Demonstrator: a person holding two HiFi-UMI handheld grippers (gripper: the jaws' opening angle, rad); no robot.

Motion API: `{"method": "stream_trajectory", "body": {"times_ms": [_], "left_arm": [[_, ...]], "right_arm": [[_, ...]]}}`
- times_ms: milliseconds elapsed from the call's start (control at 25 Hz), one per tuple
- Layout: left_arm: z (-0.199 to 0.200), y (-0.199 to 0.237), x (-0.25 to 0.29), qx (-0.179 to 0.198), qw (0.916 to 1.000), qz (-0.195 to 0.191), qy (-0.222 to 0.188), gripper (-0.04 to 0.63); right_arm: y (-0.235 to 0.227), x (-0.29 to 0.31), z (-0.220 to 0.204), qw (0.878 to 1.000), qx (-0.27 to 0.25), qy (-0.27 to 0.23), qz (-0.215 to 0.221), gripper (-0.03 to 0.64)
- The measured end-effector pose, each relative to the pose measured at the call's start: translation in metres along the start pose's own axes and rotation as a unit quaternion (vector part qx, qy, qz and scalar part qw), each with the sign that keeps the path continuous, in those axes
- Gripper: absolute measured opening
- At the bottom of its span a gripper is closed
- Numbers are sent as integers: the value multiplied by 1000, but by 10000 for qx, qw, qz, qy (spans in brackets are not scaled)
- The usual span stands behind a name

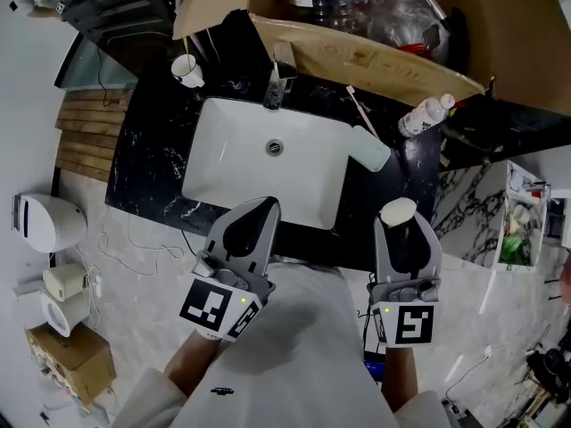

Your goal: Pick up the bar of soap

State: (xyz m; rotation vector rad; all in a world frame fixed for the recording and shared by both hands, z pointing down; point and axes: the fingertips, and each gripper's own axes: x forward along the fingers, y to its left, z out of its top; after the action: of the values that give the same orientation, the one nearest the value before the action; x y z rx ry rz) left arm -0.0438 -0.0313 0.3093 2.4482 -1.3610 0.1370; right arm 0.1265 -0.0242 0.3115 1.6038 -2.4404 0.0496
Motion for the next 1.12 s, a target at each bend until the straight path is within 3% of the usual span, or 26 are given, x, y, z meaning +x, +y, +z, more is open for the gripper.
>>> {"method": "stream_trajectory", "body": {"times_ms": [240, 520, 1120], "left_arm": [[4, 6, -6, -32, 10000, 8, -58, 0], [7, 4, -5, -9, 10000, -34, -57, 0], [7, 2, 6, 12, 10000, -65, -53, 0]], "right_arm": [[4, -16, 2, 9998, 187, -50, -99, 184], [10, -15, 2, 9999, -17, -51, 131, 184], [-1, -6, 8, 9996, 8, -248, 127, 184]]}}
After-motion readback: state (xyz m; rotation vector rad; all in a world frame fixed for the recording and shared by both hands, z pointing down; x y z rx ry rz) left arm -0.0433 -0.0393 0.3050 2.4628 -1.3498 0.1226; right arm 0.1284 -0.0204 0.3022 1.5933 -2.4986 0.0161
